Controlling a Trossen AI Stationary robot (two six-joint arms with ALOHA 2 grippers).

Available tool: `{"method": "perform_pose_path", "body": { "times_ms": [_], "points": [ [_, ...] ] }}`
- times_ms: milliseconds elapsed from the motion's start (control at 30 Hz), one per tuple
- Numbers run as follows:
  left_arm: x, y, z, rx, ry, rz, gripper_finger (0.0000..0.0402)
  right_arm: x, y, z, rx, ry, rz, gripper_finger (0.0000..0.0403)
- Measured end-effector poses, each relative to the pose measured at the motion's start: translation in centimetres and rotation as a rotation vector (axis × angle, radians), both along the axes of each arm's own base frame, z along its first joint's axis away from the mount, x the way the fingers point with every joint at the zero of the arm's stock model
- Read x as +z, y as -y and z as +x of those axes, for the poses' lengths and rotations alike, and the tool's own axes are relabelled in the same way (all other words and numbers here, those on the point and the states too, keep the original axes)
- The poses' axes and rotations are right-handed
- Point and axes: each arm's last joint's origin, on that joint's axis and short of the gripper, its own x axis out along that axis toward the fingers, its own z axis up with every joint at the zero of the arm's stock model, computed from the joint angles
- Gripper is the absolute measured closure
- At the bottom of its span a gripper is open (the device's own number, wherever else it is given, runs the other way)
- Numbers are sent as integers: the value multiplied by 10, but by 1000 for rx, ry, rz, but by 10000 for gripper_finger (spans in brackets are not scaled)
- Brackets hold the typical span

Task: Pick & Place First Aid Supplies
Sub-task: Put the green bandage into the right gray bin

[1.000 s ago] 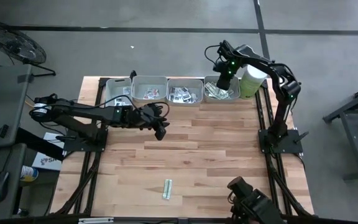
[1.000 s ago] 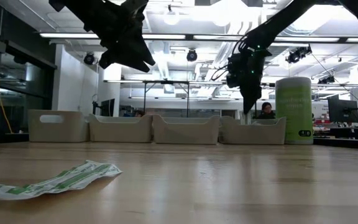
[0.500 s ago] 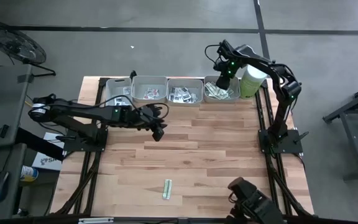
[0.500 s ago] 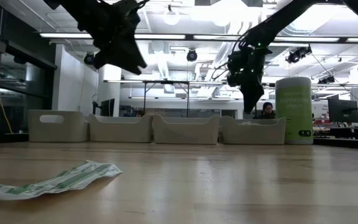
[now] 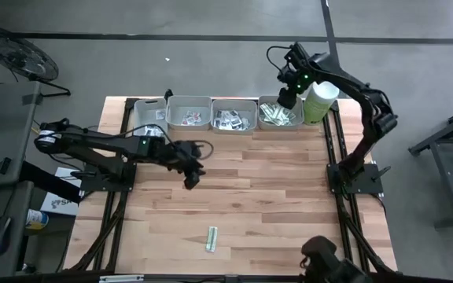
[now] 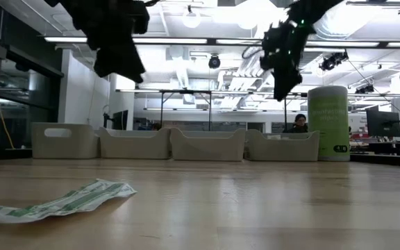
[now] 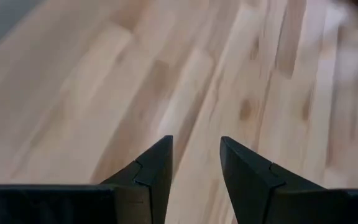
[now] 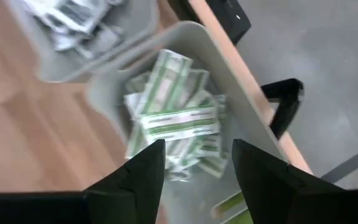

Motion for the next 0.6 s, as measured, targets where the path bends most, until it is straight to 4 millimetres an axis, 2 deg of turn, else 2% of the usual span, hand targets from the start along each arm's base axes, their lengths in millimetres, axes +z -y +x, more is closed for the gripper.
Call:
{"method": "perform_pose_path", "body": {
  "times_ms": [300,600],
  "points": [
    [-9,25,1,-100,-54,28,268,33,-57,18,25,102,55,221],
    [-38,50,15,-225,-155,-7,268,41,-129,60,119,126,127,222]
  ]
}}
